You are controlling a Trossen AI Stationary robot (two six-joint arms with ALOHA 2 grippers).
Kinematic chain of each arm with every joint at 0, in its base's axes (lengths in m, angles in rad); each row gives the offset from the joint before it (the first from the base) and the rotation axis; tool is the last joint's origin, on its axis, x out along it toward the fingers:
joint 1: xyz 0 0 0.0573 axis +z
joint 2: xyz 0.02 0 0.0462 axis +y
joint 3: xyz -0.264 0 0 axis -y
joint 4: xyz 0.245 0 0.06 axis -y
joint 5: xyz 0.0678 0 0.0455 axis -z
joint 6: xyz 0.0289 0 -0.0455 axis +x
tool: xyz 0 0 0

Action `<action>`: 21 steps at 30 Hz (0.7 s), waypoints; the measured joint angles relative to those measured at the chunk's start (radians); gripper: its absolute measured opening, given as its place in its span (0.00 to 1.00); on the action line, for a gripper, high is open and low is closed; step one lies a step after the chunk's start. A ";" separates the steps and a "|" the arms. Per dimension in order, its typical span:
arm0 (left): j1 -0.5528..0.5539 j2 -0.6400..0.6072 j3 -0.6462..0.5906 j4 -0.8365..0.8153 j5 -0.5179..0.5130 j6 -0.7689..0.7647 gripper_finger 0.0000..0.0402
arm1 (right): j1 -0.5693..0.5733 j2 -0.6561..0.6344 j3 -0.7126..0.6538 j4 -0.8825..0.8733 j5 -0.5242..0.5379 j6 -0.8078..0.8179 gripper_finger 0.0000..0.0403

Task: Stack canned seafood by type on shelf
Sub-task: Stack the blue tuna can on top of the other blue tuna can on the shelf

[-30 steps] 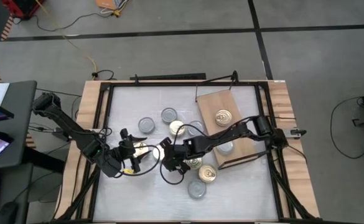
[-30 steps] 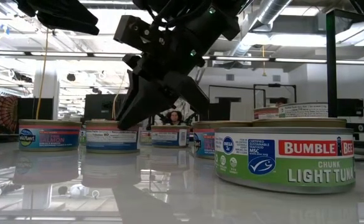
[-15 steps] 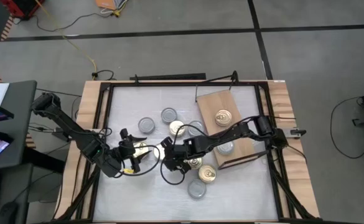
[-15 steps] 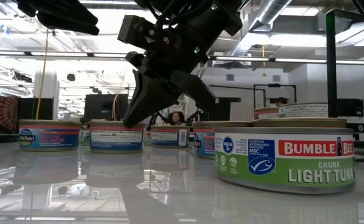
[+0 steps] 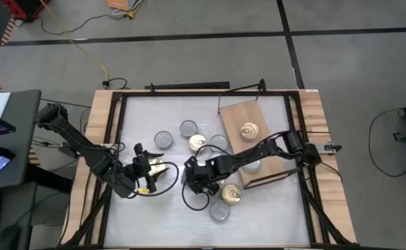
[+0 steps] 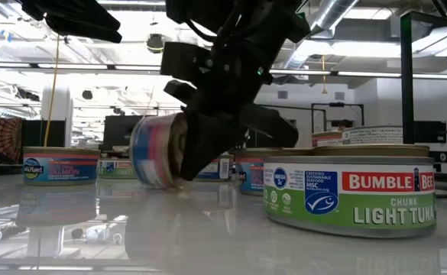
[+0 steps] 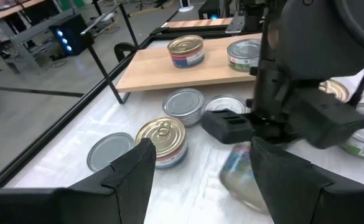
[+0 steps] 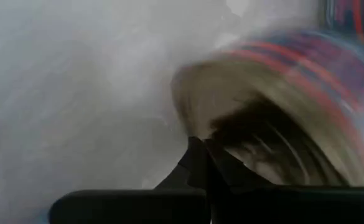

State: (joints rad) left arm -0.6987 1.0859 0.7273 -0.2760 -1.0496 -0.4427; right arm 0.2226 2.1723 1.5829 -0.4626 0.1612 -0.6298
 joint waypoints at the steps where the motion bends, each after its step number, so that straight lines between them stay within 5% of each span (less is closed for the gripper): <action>1: 0.000 0.000 0.000 -0.001 0.000 -0.001 0.62 | -0.001 0.000 0.000 -0.002 0.002 0.010 0.04; 9: 0.000 0.000 0.000 -0.003 0.041 -0.050 0.62 | -0.011 -0.019 0.012 -0.039 0.011 0.054 0.06; 14: 0.011 0.013 0.000 0.003 0.076 -0.058 0.62 | -0.031 -0.088 0.041 -0.132 0.107 0.149 0.14; 21: 0.034 0.013 0.000 0.002 0.100 -0.068 0.62 | -0.056 -0.177 0.043 -0.247 0.058 0.370 0.39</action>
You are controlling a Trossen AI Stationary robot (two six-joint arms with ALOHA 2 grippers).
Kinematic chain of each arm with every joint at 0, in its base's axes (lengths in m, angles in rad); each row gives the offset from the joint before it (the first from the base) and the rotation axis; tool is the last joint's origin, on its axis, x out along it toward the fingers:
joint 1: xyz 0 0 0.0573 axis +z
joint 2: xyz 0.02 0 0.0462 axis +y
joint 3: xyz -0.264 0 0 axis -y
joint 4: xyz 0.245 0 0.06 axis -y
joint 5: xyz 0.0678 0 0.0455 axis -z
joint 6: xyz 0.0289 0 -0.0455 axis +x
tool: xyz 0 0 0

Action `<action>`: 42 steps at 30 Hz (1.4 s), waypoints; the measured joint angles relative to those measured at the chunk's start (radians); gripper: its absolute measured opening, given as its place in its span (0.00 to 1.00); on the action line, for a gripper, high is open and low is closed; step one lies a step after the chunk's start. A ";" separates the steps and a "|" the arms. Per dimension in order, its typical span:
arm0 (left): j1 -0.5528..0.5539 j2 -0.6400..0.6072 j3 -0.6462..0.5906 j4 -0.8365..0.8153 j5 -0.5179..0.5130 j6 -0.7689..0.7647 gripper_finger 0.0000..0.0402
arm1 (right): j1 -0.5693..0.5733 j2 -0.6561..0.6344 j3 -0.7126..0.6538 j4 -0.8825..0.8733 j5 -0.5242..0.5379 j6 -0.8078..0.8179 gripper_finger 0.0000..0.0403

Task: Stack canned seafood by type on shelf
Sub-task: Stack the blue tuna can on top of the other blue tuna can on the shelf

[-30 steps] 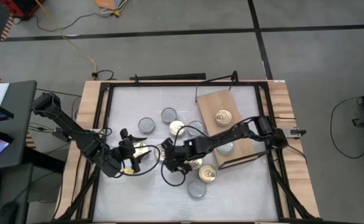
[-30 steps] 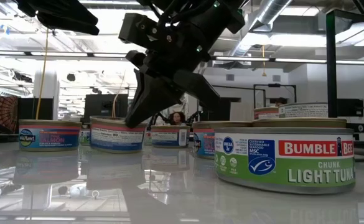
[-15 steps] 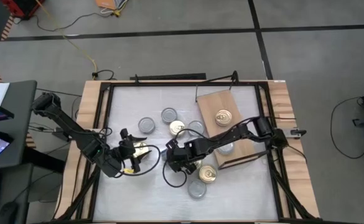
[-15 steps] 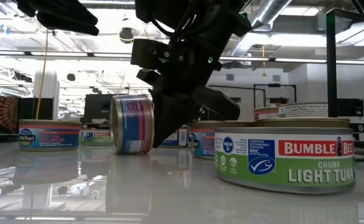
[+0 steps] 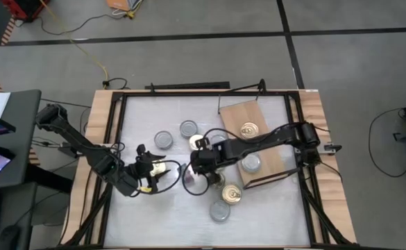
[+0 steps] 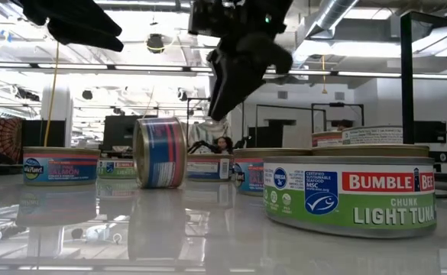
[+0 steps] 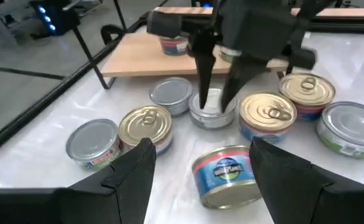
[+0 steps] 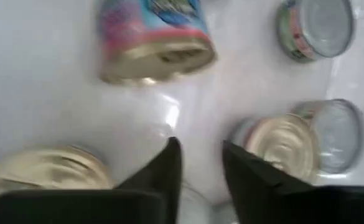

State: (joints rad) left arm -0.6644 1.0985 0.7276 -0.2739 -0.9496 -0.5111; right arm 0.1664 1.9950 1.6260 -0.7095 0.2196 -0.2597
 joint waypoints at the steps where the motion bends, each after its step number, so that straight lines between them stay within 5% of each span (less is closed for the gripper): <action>1: 0.004 0.000 0.000 0.000 0.029 0.004 0.62 | 0.005 -0.002 0.000 0.007 -0.009 0.030 0.45; 5: 0.033 0.051 0.000 -0.020 0.162 0.033 0.62 | 0.024 0.005 0.000 0.075 -0.012 0.164 0.69; 12: 0.089 0.230 0.001 -0.015 0.145 0.128 0.62 | 0.031 0.013 0.000 0.186 -0.011 0.422 0.90; 22: 0.131 0.344 0.005 -0.040 0.133 0.132 0.62 | 0.058 0.024 -0.064 0.377 0.092 0.572 0.90; 32: 0.111 0.189 0.018 -0.215 0.186 0.096 0.62 | 0.093 0.024 -0.137 0.496 0.312 0.684 0.89; 42: 0.117 0.210 0.018 -0.092 0.292 0.271 0.62 | 0.086 0.024 -0.141 0.538 0.306 0.677 0.89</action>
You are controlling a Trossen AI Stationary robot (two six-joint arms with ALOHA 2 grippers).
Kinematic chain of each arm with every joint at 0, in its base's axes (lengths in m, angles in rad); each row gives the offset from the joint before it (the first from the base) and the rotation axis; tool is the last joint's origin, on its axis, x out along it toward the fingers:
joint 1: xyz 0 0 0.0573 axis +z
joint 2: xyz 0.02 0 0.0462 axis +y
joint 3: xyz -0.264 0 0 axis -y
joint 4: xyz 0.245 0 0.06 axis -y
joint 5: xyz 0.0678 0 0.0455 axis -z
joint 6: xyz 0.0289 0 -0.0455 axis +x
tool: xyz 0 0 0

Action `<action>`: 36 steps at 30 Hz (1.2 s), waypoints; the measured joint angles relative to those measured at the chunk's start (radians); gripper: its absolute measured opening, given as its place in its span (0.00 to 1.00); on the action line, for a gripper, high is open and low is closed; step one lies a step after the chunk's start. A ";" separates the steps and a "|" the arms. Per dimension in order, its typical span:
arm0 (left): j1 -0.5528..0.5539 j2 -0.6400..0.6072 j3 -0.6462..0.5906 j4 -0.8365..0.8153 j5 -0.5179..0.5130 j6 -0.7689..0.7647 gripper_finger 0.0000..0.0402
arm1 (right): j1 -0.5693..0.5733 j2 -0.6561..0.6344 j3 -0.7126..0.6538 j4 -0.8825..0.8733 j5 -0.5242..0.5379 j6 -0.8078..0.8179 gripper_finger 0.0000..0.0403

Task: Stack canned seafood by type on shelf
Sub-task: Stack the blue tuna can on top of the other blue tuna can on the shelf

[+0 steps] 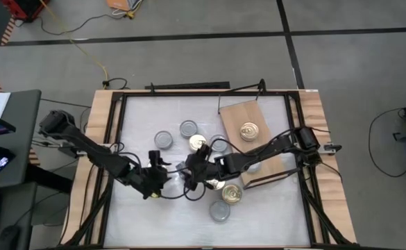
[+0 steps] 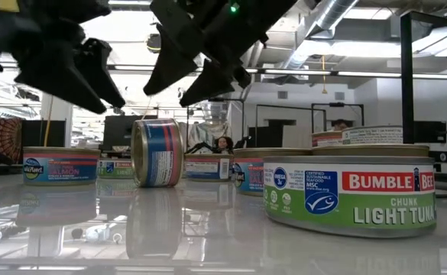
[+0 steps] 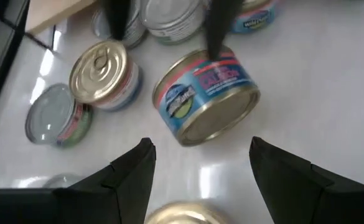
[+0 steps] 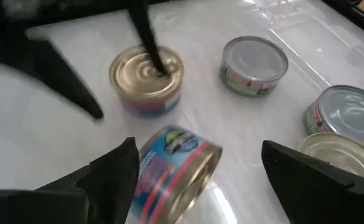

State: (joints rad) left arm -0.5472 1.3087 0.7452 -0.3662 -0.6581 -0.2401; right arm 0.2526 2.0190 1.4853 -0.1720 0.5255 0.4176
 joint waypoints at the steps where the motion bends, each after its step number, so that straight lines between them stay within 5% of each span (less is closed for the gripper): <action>1: 0.000 0.015 0.000 0.002 -0.005 0.012 0.62 | 0.000 0.000 0.000 0.010 0.000 0.011 0.89; 20: 0.052 0.166 -0.001 0.130 -0.058 -0.079 0.62 | 0.021 0.098 0.003 0.110 0.049 0.075 0.89; 36: 0.054 0.167 -0.002 0.181 -0.024 -0.029 0.62 | 0.000 0.143 0.004 0.012 -0.062 0.087 0.85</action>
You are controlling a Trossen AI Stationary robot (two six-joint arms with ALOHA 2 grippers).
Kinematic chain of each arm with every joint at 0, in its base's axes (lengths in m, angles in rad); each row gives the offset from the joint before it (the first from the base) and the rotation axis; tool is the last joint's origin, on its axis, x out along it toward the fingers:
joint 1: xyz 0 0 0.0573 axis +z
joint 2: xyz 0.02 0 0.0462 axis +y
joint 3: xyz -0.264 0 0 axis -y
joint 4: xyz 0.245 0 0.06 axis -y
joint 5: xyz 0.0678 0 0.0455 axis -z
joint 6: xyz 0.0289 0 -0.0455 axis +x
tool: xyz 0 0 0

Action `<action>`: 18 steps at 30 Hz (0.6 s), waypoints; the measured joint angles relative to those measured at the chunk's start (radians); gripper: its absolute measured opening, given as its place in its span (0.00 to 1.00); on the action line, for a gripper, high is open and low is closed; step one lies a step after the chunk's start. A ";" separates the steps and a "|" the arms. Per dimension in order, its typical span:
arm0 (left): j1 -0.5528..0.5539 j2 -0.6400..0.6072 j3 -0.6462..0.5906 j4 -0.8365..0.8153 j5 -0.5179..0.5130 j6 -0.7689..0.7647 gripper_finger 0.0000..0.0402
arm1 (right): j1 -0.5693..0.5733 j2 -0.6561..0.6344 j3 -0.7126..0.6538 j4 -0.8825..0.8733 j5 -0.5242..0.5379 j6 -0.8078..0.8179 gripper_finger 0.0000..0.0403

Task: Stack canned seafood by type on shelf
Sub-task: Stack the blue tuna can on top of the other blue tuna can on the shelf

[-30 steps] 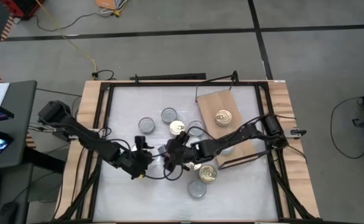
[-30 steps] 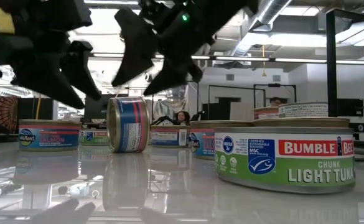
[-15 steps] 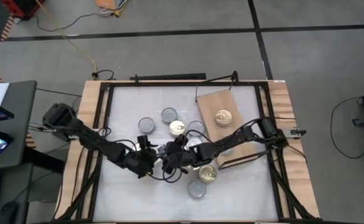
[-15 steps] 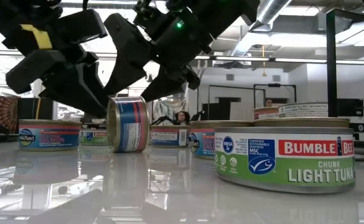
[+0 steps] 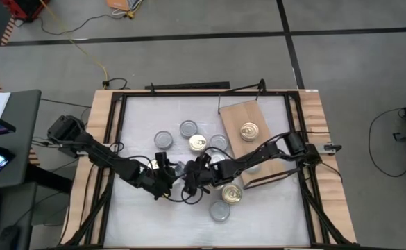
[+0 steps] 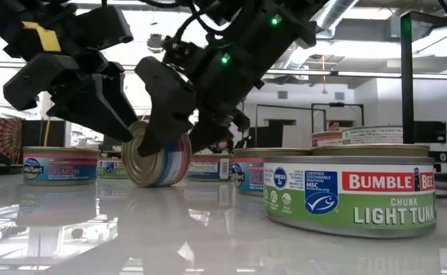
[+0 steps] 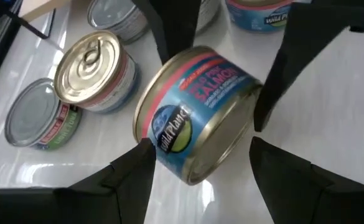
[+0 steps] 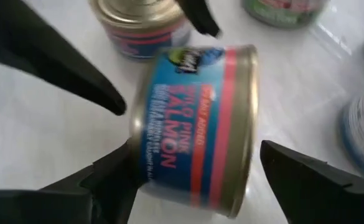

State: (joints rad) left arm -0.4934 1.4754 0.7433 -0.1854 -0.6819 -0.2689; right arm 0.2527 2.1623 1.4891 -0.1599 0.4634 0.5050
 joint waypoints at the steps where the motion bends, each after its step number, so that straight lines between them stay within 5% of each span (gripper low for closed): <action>1: 0.000 0.000 0.000 0.005 0.003 0.003 0.62 | 0.000 -0.001 0.000 0.001 -0.002 -0.037 0.84; 18: -0.013 -0.005 0.001 0.002 0.083 0.025 0.62 | -0.019 -0.003 0.000 0.004 -0.071 -0.353 0.53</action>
State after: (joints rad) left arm -0.5064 1.4704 0.7443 -0.1829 -0.5989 -0.2441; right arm 0.2340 2.1595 1.4891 -0.1560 0.3925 0.1522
